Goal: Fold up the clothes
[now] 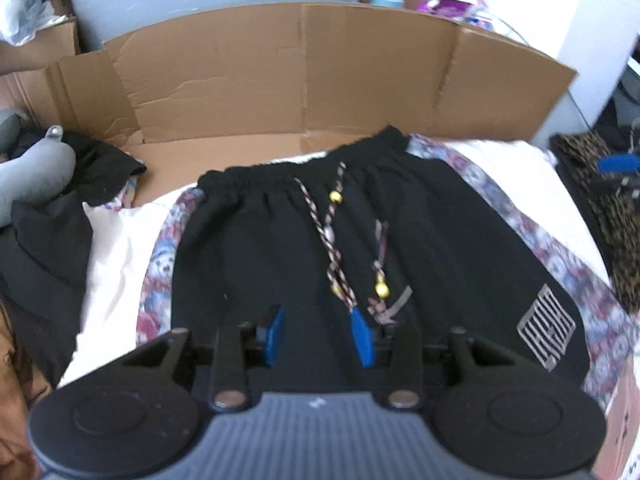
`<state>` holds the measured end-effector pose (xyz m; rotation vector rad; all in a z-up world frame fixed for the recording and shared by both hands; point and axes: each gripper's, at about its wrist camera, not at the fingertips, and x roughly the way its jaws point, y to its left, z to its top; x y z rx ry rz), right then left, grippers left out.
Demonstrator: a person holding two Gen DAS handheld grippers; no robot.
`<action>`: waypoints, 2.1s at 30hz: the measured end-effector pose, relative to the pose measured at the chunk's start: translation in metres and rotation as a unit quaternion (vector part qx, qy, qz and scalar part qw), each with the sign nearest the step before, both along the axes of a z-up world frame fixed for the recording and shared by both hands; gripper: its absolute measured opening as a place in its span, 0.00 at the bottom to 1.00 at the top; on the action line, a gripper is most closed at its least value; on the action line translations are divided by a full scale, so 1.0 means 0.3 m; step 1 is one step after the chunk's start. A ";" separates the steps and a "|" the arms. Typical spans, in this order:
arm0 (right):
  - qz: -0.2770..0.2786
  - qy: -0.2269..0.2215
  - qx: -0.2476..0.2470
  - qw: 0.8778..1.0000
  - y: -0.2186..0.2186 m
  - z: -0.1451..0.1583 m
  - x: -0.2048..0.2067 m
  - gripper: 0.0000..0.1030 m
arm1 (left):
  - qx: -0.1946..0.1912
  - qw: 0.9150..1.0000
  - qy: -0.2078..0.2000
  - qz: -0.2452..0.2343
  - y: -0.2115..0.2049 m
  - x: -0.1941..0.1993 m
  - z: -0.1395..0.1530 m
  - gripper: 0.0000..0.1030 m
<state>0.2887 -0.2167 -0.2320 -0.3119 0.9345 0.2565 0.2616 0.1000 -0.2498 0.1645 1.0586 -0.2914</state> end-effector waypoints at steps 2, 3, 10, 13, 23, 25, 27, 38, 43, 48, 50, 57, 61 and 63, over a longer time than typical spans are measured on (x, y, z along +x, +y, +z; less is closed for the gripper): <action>-0.005 0.003 0.000 1.000 -0.031 0.048 -0.049 0.50 | -0.005 1.000 0.003 -0.003 -0.005 -0.041 0.018 0.39; -0.007 0.001 0.000 1.000 -0.045 0.072 -0.071 0.50 | -0.009 1.000 0.005 -0.007 -0.009 -0.064 0.030 0.39; -0.038 -0.010 0.014 0.999 -0.134 0.231 -0.247 0.50 | -0.028 0.999 0.016 -0.017 -0.046 -0.217 0.096 0.39; -0.046 -0.016 0.019 0.999 -0.164 0.274 -0.333 0.50 | -0.034 0.999 0.014 -0.019 -0.054 -0.277 0.115 0.44; -0.040 -0.012 0.060 0.997 -0.291 0.213 -0.492 0.51 | -0.040 0.998 0.038 -0.030 -0.053 -0.426 0.044 0.45; -0.048 -0.009 0.069 0.996 -0.317 0.149 -0.504 0.51 | -0.041 0.998 0.050 -0.026 -0.057 -0.447 0.006 0.45; -0.059 -0.003 0.080 0.995 -0.343 0.080 -0.512 0.51 | -0.043 0.997 0.065 -0.018 -0.061 -0.466 -0.035 0.45; -0.094 0.043 0.083 0.991 -0.443 -0.279 -0.566 0.50 | -0.076 0.988 0.128 -0.043 -0.165 -0.555 -0.215 0.45; -0.101 0.060 0.074 0.990 -0.474 -0.366 -0.584 0.50 | -0.102 0.981 0.157 -0.038 -0.185 -0.580 -0.286 0.44; -0.112 0.067 0.072 0.989 -0.510 -0.402 -0.595 0.50 | -0.133 0.974 0.181 -0.031 -0.211 -0.597 -0.338 0.43; -0.111 0.070 0.072 0.989 -0.518 -0.414 -0.596 0.50 | -0.129 0.974 0.185 -0.034 -0.231 -0.605 -0.357 0.43; -0.115 0.078 0.084 0.987 -0.534 -0.446 -0.581 0.44 | -0.140 0.970 0.197 -0.040 -0.279 -0.613 -0.408 0.43; -0.110 0.089 0.083 0.986 -0.532 -0.465 -0.568 0.44 | -0.140 0.969 0.201 -0.043 -0.278 -0.617 -0.415 0.43; -0.107 0.093 0.089 0.986 -0.530 -0.473 -0.566 0.44 | -0.141 0.968 0.201 -0.041 -0.271 -0.618 -0.416 0.43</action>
